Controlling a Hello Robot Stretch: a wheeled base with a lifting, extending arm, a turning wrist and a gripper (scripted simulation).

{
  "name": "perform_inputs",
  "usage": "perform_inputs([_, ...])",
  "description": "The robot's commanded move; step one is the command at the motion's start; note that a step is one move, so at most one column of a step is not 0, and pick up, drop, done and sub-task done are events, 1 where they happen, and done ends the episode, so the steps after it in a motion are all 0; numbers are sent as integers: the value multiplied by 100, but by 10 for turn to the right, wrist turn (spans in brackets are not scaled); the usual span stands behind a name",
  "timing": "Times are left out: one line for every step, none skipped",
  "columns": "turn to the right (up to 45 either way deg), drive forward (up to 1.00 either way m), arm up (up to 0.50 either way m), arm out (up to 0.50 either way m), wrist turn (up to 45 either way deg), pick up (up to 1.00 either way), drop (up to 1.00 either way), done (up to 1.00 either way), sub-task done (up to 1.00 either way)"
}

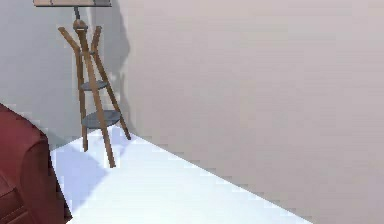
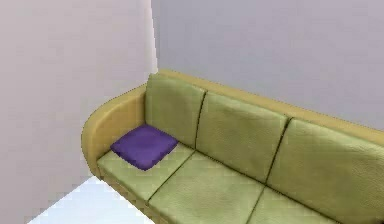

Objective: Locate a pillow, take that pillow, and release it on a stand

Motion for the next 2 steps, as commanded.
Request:
perform_inputs([-120,0,0,0,0,0,0,0,0])
perform_inputs([450,0,0,0,0,0,0,0,0])
